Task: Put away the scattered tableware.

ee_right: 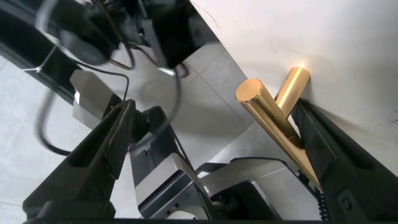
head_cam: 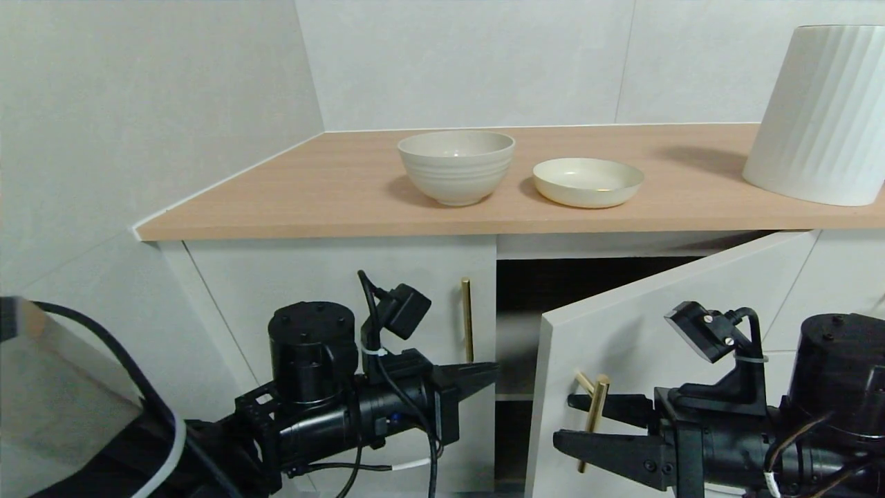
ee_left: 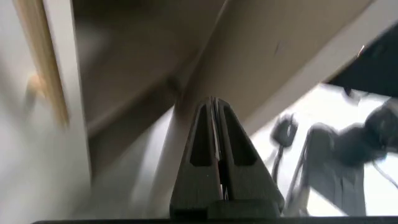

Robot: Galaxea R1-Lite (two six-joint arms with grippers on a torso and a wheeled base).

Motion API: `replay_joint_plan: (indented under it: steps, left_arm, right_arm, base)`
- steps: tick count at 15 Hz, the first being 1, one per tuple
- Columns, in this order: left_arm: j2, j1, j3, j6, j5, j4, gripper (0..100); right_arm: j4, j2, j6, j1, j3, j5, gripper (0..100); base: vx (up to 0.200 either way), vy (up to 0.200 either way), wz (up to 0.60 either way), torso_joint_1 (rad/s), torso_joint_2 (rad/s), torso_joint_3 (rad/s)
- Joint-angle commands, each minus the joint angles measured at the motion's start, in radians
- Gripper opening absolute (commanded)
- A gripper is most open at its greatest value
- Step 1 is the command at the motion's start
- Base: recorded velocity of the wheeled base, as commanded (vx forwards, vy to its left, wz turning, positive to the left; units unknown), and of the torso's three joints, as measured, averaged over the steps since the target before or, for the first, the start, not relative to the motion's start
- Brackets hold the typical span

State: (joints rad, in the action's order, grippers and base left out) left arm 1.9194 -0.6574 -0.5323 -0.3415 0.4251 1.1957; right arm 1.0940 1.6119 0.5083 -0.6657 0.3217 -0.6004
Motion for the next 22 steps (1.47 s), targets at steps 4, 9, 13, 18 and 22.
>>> replay_joint_plan:
  steps: [4, 9, 13, 18, 22]
  left_arm:
    - [0.194, -0.044, -0.074, -0.016, -0.068, 0.134, 0]
    - [0.225, -0.076, -0.124, -0.016, -0.095, 0.137, 0]
    - [0.257, -0.097, -0.15, -0.014, -0.147, 0.142, 0]
    - [0.24, -0.103, -0.158, -0.011, -0.147, 0.142, 0]
    - [0.234, -0.103, -0.227, -0.007, -0.144, 0.077, 0]
  right_arm:
    - [0.003, -0.004, -0.001, 0.0, 0.0, 0.001, 100]
    - [0.003, 0.003, -0.071, 0.0, -0.016, 0.005, 100]
    - [0.001, -0.007, -0.185, 0.038, -0.03, 0.024, 100]
    - [-0.005, -0.044, -0.246, 0.115, -0.055, 0.024, 100]
    - [-0.048, -0.181, -0.324, 0.215, -0.148, 0.083, 100]
  base:
    - [0.0, 0.0, 0.0, 0.0, 0.0, 0.0]
    - [0.0, 0.0, 0.0, 0.0, 0.0, 0.0]
    - [0.0, 0.0, 0.0, 0.0, 0.0, 0.0]
    - [0.0, 0.0, 0.0, 0.0, 0.0, 0.0]
    - [0.0, 0.0, 0.0, 0.0, 0.0, 0.0]
